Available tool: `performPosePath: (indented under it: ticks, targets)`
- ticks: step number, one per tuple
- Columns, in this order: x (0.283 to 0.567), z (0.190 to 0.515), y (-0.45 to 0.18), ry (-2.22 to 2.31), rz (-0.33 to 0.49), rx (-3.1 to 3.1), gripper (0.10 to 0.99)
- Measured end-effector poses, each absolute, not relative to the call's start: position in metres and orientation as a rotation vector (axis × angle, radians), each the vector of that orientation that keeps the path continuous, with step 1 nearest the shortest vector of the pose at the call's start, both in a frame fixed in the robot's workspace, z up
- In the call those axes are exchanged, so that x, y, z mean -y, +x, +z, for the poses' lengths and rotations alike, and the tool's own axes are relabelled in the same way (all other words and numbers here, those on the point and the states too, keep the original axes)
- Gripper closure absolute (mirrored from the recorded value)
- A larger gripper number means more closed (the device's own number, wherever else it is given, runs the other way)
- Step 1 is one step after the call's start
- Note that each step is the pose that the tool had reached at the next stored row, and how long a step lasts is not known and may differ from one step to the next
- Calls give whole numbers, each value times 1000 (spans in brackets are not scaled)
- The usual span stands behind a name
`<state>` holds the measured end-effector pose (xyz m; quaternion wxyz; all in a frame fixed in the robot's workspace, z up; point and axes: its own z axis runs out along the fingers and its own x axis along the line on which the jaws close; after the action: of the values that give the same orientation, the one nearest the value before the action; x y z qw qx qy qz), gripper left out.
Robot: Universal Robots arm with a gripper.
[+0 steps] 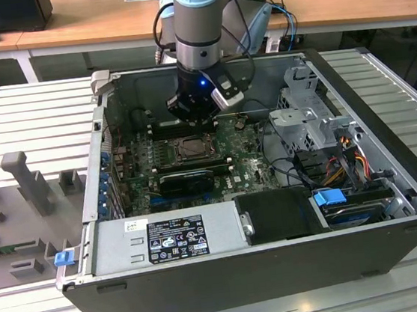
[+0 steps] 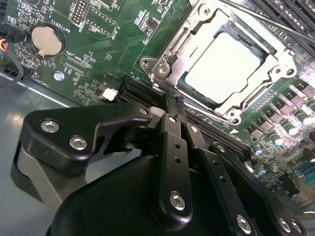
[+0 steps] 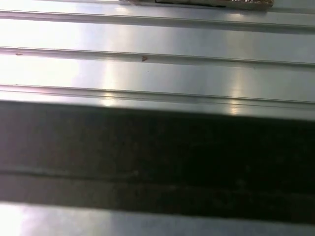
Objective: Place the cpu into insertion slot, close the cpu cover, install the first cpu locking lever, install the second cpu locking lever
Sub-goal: 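Install the first cpu locking lever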
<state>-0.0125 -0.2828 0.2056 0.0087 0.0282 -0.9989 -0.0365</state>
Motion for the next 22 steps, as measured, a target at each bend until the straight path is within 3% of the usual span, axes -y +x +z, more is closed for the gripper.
performPosePath:
  ticks: [22]
  targets:
    - [285,215,-11,70,-126,3122,980]
